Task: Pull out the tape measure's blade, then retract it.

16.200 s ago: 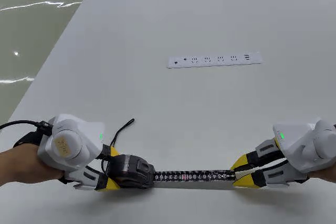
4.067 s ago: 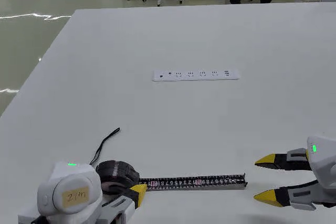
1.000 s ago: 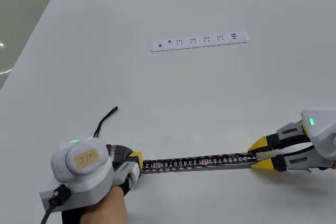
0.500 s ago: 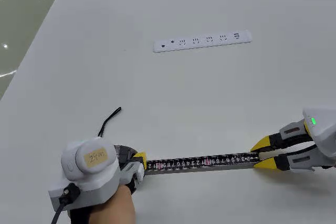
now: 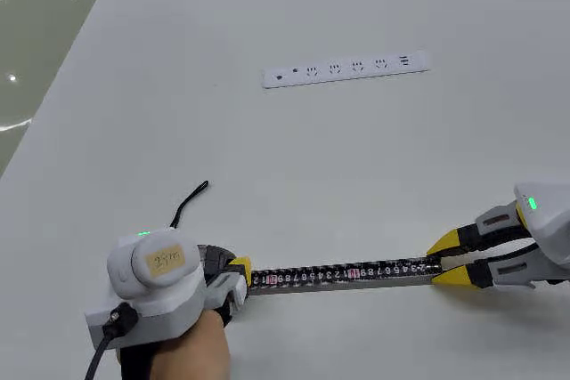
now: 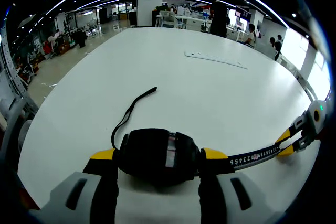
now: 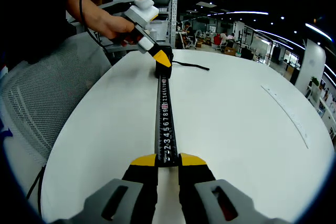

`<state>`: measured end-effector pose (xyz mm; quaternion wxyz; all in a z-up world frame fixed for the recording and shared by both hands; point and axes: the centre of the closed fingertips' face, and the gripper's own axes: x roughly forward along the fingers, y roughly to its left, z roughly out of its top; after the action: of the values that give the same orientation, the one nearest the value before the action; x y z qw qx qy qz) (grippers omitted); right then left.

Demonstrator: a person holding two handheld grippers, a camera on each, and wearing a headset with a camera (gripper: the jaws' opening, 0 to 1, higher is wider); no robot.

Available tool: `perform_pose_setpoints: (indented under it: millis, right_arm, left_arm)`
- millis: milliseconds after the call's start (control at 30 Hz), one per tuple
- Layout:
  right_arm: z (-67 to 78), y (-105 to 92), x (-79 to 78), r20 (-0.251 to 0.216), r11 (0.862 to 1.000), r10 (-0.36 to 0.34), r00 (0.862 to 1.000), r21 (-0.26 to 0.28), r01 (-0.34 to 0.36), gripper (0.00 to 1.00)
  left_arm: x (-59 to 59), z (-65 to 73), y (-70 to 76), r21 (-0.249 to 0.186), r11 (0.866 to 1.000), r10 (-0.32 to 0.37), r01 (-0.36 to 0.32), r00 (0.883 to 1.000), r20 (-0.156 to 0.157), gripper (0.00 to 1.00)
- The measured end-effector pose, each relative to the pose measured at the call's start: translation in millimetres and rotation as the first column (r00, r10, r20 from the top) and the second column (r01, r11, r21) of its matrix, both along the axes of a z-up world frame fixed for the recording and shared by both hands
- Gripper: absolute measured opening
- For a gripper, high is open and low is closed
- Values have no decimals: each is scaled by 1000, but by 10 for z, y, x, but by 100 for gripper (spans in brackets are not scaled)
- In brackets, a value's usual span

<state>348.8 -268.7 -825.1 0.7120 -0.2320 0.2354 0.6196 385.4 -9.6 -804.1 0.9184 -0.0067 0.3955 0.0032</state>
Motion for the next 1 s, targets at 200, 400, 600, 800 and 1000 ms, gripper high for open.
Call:
perform_pose_setpoints:
  millis: [200, 400, 600, 800, 1000]
  right_arm:
    - [7, 23, 10, 0, 1000, 0, 1000, 5, 0, 14]
    - [9, 60, 15, -1, 1000, 4, 1000, 8, -4, 14]
    - [23, 75, 19, 1, 1000, 3, 1000, 14, -3, 14]
    - [22, 105, 15, -3, 1000, 5, 1000, 13, -5, 14]
    - [39, 126, 33, 2, 1000, 14, 1000, 15, -14, 14]
  left_arm:
    - [-2, 2, 4, 2, 1000, -1, 1, 1000, -2, 57]
    - [-3, 0, 11, -1, 1000, -1, 1, 1000, -8, 57]
    - [1, -4, 13, -3, 1000, -4, 4, 1000, -13, 57]
    - [-1, -9, 15, -6, 1000, -5, 5, 1000, -16, 57]
    - [-1, -11, 15, -7, 1000, -6, 6, 1000, -19, 58]
